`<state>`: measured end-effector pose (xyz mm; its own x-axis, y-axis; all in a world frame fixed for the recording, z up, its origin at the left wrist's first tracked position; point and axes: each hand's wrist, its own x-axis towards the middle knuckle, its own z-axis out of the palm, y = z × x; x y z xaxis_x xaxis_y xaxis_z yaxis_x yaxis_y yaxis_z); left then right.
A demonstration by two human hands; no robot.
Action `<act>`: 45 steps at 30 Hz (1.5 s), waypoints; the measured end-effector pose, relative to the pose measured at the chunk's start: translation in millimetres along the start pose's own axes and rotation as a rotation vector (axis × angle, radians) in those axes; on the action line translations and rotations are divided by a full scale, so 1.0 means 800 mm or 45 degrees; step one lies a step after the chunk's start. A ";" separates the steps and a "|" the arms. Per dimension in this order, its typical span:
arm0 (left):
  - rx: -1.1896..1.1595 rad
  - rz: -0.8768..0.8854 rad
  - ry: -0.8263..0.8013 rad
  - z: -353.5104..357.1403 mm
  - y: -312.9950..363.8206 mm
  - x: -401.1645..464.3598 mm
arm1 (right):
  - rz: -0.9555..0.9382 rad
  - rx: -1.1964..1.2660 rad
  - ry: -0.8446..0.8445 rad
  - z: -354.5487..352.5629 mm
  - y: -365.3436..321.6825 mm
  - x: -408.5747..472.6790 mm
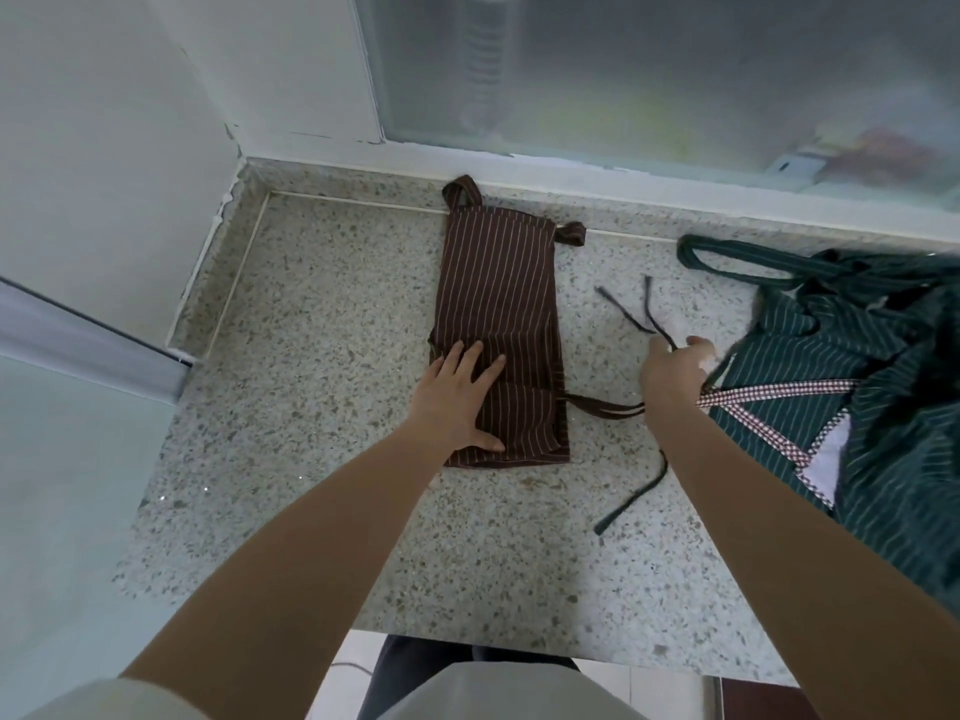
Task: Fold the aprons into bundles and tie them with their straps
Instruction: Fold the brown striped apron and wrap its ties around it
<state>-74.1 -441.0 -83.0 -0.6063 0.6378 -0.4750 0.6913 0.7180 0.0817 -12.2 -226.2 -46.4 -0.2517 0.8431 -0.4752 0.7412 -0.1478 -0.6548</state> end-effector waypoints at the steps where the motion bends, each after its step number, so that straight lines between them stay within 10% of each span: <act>1: 0.006 0.007 0.002 -0.001 0.000 0.000 | 0.000 -0.241 -0.058 0.006 -0.001 -0.003; 6: 0.056 0.046 -0.011 -0.018 -0.001 0.009 | -0.545 -0.779 -0.169 0.044 -0.015 -0.025; 11: 0.048 0.141 0.098 -0.028 -0.023 0.027 | -0.282 -0.391 -0.619 0.087 -0.046 -0.034; 16: 0.139 0.102 0.106 -0.023 -0.027 0.030 | -0.172 -0.029 -0.506 0.106 -0.050 -0.022; 20: 0.168 0.108 0.076 -0.023 -0.032 0.041 | -0.644 -0.281 -0.354 0.110 -0.027 -0.026; 31: 0.040 0.080 -0.067 -0.018 -0.020 0.051 | -0.834 -0.656 -0.204 0.102 -0.026 -0.026; 45: -0.290 -0.400 0.226 0.006 0.012 -0.007 | -0.325 -0.991 -0.681 0.049 0.029 -0.042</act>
<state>-62.0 -438.7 -84.1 -0.8457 0.4021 -0.3509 0.3696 0.9156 0.1584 -10.9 -278.3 -68.6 -0.5681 0.4281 -0.7029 0.7805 0.5510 -0.2952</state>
